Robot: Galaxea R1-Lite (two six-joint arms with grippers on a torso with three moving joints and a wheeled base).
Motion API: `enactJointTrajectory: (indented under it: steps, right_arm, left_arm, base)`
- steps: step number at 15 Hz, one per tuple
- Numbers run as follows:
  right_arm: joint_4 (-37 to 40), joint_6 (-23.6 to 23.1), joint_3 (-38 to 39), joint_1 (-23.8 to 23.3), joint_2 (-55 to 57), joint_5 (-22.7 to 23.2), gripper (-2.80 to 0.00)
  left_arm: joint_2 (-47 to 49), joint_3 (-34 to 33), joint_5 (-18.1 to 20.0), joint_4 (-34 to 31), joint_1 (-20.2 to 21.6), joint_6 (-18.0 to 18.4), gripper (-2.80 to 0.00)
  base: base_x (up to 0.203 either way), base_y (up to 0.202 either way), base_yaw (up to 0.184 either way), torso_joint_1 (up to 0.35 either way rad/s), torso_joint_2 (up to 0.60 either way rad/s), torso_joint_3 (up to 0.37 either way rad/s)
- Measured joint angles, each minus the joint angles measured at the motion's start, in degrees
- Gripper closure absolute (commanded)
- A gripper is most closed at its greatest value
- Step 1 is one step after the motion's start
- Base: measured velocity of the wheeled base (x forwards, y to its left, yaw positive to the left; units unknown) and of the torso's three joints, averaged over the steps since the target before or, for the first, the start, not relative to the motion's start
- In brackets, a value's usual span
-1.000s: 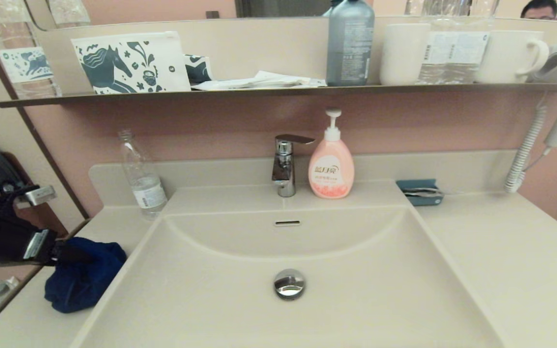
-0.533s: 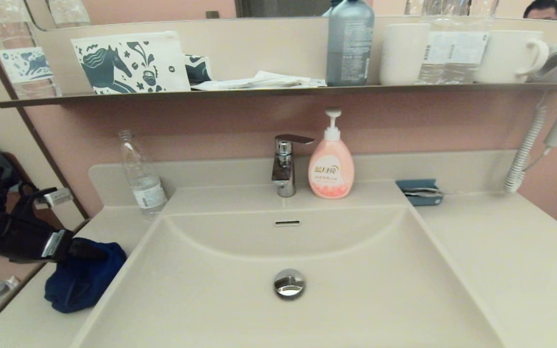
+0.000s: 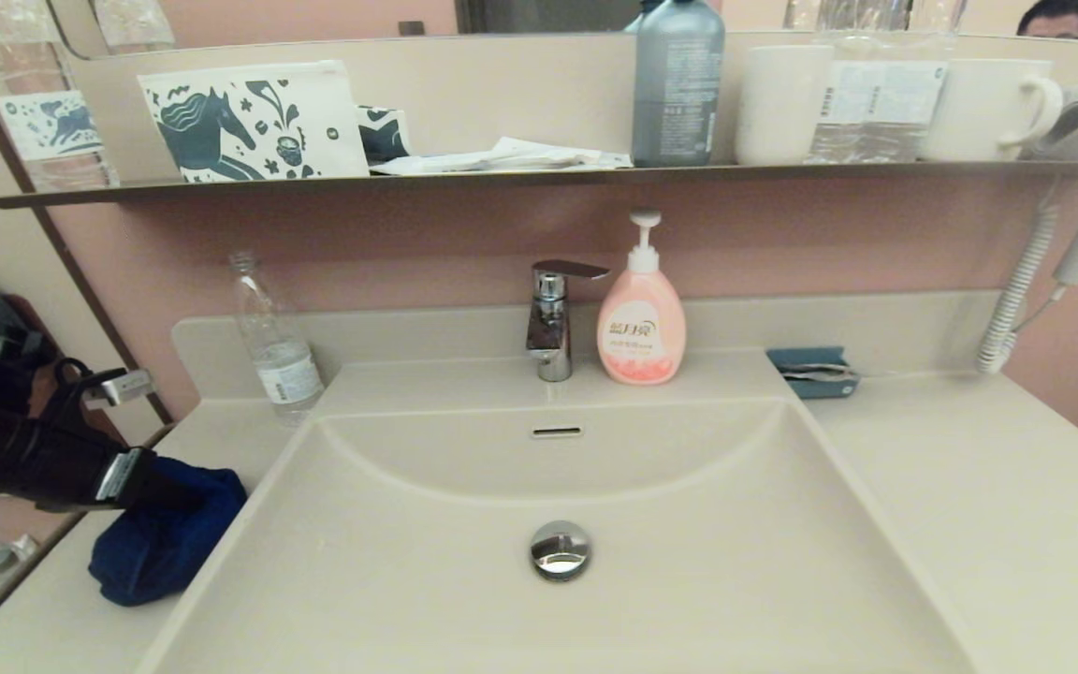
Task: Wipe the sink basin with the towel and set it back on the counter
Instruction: Pick up the cloth
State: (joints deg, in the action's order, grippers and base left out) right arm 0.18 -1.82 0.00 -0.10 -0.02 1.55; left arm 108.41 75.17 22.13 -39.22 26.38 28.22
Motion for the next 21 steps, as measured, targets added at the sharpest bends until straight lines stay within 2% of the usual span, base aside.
enactJointTrajectory:
  steps: [2, 5, 8, 10, 12, 14, 17, 18, 21]
  right_arm:
    - [0.0, 0.0, 0.0, 0.0, 0.0, 0.0, 0.00]
    - [0.0, 0.0, 0.0, 0.0, 0.0, 0.0, 0.00]
    - [0.0, 0.0, 0.0, 0.0, 0.0, 0.0, 0.00]
    - [0.0, 0.0, 0.0, 0.0, 0.0, 0.0, 0.00]
    - [0.0, 0.0, 0.0, 0.0, 0.0, 0.0, 0.00]
    - [0.0, 0.0, 0.0, 0.0, 0.0, 0.0, 0.00]
    - [0.0, 0.0, 0.0, 0.0, 0.0, 0.0, 0.00]
    - [0.0, 0.0, 0.0, 0.0, 0.0, 0.0, 0.00]
    - [0.0, 0.0, 0.0, 0.0, 0.0, 0.0, 0.00]
  left_arm:
    - [-0.1, -0.1, -0.1, 0.0, 0.0, -0.3, 0.00]
    - [-0.8, -0.1, -0.2, -0.1, 0.3, -3.5, 0.00]
    - [-4.4, 0.2, -0.4, -0.7, 0.5, -3.9, 0.00]
    - [-7.7, 1.3, -0.5, -3.9, 0.2, -5.0, 0.00]
    - [-10.7, 4.9, -0.5, -9.6, -0.7, -8.6, 0.00]
    - [-13.0, 9.2, -0.8, -15.1, -3.0, -14.2, 0.00]
    - [-16.0, 14.9, -5.1, -20.9, -11.0, -29.1, 0.00]
    - [-17.2, 15.8, -5.8, -21.7, -13.9, -33.1, 0.00]
    - [-21.1, 16.9, -10.5, -24.6, -24.0, -40.8, 0.00]
  base:
    - [0.000, 0.000, 0.000, 0.000, 0.00, 0.000]
    - [0.000, 0.000, 0.000, 0.000, 0.00, 0.000]
    - [0.000, 0.000, 0.000, 0.000, 0.00, 0.000]
    - [0.000, 0.000, 0.000, 0.000, 0.00, 0.000]
    - [0.000, 0.000, 0.000, 0.000, 0.00, 0.000]
    - [0.000, 0.000, 0.000, 0.000, 0.00, 0.000]
    - [0.000, 0.000, 0.000, 0.000, 0.00, 0.000]
    - [0.000, 0.000, 0.000, 0.000, 0.00, 0.000]
    - [0.000, 0.000, 0.000, 0.000, 0.00, 0.000]
